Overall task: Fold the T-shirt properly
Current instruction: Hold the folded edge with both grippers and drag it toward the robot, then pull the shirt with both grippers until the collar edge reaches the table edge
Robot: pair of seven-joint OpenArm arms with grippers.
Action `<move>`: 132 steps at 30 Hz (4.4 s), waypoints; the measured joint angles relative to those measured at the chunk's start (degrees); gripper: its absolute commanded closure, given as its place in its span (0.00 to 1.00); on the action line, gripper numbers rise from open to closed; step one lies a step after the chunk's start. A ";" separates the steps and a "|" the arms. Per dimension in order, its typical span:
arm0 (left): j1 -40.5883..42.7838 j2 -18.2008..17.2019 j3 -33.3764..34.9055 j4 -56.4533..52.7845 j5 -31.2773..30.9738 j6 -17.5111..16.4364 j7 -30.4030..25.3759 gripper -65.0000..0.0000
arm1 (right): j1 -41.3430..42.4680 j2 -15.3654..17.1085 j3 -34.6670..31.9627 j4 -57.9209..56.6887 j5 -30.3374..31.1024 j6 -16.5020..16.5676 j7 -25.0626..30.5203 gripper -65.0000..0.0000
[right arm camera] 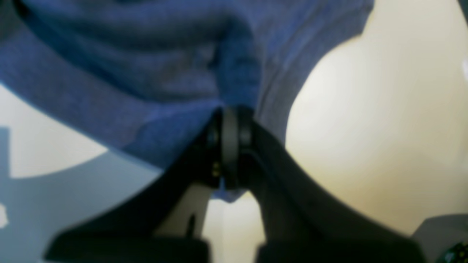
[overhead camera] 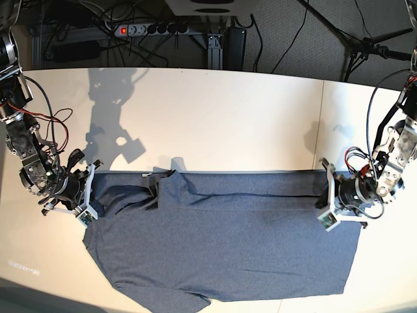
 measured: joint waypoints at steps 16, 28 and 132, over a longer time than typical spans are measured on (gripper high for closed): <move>0.04 2.86 -11.43 -10.75 -6.60 0.00 4.20 1.00 | 0.17 -4.17 2.56 -5.75 -0.37 0.07 1.73 1.00; 2.56 3.65 -11.65 -14.01 -5.31 -0.02 -0.50 1.00 | 0.50 -6.40 3.23 -7.87 -0.39 0.07 2.73 1.00; 53.02 -3.30 -38.42 29.33 -0.98 -1.68 7.61 1.00 | -55.91 -3.48 46.42 27.74 9.51 3.34 -6.71 1.00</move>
